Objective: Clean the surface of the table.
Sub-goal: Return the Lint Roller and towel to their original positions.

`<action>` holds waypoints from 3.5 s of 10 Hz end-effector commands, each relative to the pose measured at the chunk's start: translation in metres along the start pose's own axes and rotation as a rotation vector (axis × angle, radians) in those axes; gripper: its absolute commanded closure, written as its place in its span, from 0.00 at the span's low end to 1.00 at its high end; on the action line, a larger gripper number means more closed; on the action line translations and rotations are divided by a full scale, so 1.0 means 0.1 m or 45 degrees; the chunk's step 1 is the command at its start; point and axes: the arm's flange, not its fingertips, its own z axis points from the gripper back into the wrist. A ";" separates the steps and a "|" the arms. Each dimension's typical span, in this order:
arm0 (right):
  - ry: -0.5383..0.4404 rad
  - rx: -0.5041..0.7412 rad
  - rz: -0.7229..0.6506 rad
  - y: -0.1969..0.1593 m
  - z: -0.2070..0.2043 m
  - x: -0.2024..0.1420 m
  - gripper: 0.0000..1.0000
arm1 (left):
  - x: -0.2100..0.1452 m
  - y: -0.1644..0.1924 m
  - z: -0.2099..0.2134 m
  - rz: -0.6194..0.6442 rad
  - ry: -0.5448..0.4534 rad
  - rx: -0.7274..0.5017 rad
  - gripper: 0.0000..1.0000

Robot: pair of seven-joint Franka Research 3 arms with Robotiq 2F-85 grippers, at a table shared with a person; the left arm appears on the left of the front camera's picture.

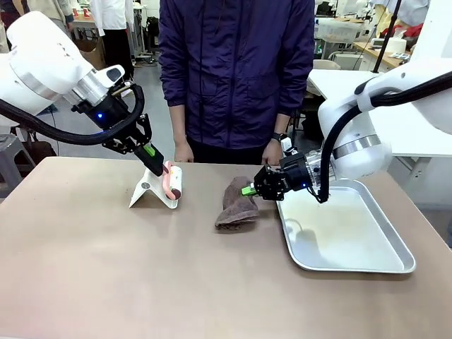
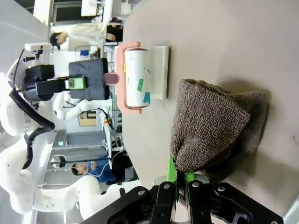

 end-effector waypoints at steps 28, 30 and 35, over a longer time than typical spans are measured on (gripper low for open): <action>0.180 -0.462 0.032 0.67 -0.13 0.25 0.00 | -0.43 0.41 0.67 -0.044 -0.097 -0.257 0.00; 0.129 -0.619 -0.029 0.79 0.09 0.17 0.00 | -0.69 0.65 0.92 -0.106 -0.076 -0.421 0.00; -0.128 -0.252 -0.084 0.82 0.99 -0.70 0.00 | -1.23 1.36 1.33 -0.373 -0.034 -0.815 0.00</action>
